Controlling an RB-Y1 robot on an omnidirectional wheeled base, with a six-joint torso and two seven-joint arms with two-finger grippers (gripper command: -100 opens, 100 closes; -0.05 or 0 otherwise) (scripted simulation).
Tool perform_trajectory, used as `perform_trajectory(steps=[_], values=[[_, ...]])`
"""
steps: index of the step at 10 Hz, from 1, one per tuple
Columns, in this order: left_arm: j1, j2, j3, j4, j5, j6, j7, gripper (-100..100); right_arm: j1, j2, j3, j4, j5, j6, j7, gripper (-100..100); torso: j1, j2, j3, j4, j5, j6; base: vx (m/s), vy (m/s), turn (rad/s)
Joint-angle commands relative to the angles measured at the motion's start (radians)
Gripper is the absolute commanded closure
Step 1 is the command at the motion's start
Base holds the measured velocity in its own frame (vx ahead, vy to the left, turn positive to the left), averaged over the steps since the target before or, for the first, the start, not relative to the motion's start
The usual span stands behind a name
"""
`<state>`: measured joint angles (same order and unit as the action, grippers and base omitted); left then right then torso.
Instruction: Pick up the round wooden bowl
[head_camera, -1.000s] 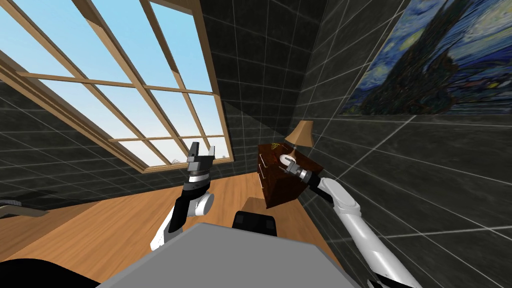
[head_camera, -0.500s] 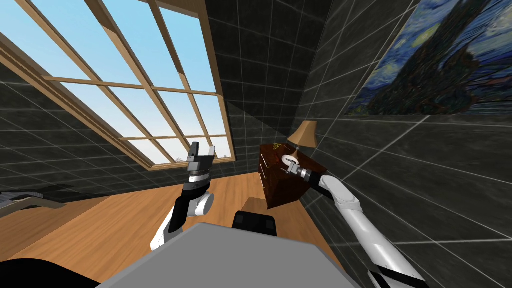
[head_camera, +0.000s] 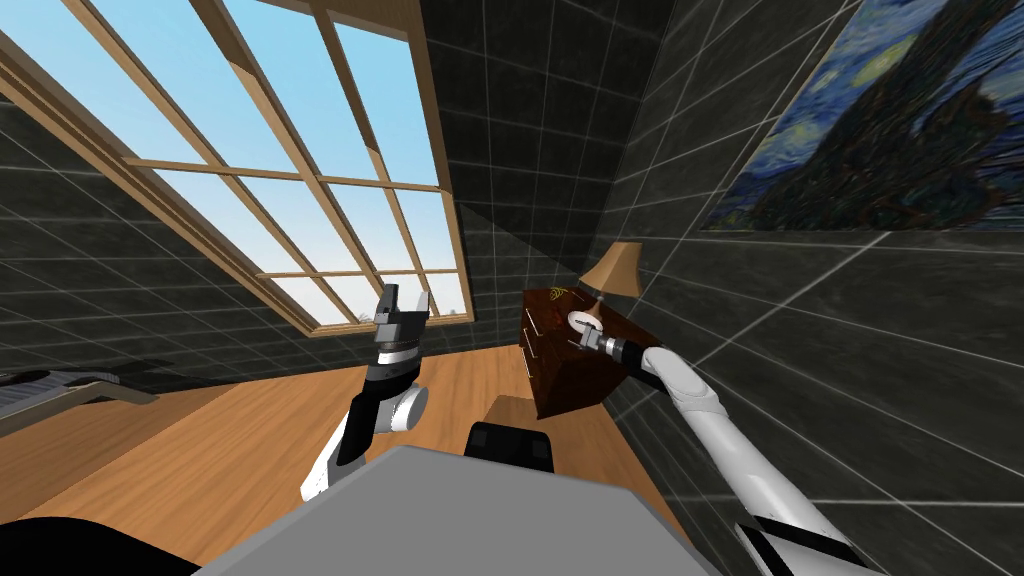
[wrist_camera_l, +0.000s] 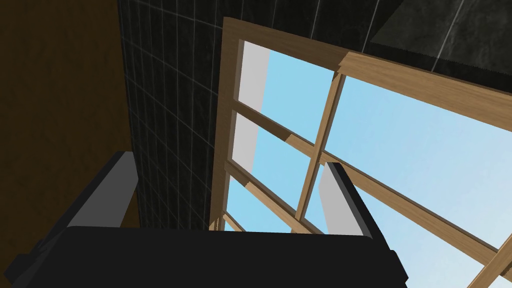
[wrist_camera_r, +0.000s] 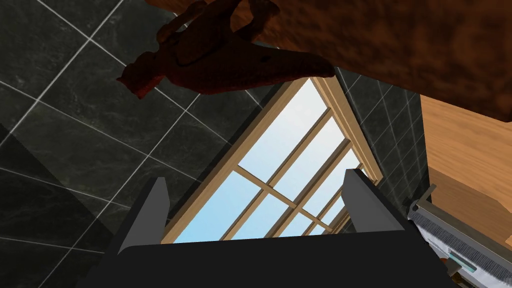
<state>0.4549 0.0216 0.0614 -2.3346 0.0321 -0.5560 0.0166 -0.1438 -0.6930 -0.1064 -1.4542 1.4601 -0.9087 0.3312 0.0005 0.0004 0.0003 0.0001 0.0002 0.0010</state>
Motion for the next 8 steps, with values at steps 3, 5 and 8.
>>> perform_trajectory(steps=[3, 5, 8], values=[[0.0, 0.0, 0.0, 0.0, 0.0, 0.0, 0.0, 0, -0.027, -0.031, 0.002, 0.046, 0.088, -0.014, 0.012, -100, 0.001, 0.0, 0.0, 0.0, 0.0, 0.0, -0.001, 0.02, 0.053], [0.0, 0.0, 0.0, 0.0, 0.0, 0.0, 0.0, 0, -0.052, -0.059, 0.006, 0.092, 0.157, -0.028, 0.026, -100, 0.0, 0.0, 0.0, 0.0, 0.0, -0.001, -0.002, 0.021, 0.087], [0.0, 0.0, 0.0, 0.0, 0.0, 0.0, 0.0, 0, -0.098, -0.11, 0.015, 0.166, 0.257, -0.054, 0.054, -100, 0.001, 0.0, 0.0, 0.0, 0.0, 0.0, 0.002, 0.026, 0.078]])
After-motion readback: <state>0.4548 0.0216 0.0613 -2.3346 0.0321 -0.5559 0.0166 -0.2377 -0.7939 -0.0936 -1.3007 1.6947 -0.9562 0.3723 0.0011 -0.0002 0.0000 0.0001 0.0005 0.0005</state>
